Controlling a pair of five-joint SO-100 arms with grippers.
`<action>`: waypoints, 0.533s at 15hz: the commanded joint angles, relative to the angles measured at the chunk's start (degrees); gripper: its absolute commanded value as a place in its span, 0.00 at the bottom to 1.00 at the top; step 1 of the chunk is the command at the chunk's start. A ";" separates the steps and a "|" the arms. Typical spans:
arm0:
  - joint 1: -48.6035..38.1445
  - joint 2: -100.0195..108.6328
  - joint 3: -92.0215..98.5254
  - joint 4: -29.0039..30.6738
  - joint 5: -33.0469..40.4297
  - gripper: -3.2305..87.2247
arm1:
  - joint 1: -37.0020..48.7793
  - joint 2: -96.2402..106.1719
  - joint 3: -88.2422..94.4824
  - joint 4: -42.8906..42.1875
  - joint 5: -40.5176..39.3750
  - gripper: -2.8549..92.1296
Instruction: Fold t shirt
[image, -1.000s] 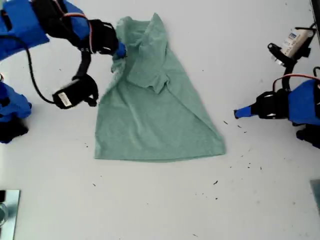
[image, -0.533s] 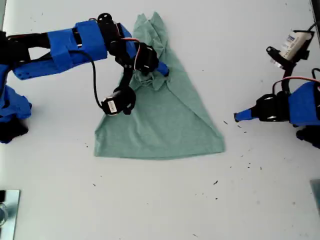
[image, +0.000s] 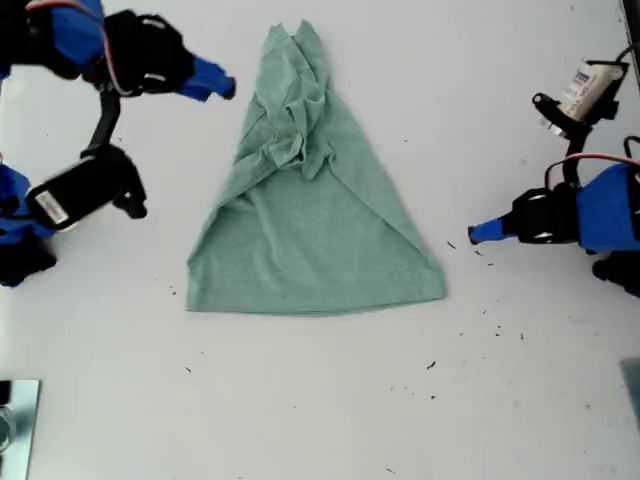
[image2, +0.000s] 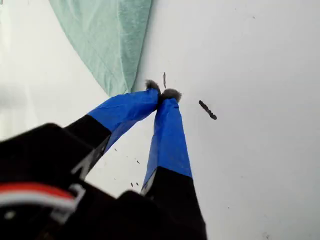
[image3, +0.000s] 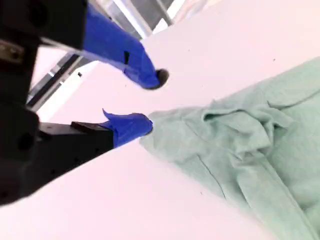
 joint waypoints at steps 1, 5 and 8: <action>2.29 19.69 33.05 -11.16 -6.86 0.07 | -0.18 0.35 2.29 -0.62 -1.23 0.06; 12.74 49.83 67.32 -17.93 -21.88 0.03 | -0.53 0.35 2.55 0.18 -1.49 0.06; 14.24 48.08 69.79 -19.86 -22.59 0.03 | -1.14 0.18 -1.41 5.19 -1.49 0.06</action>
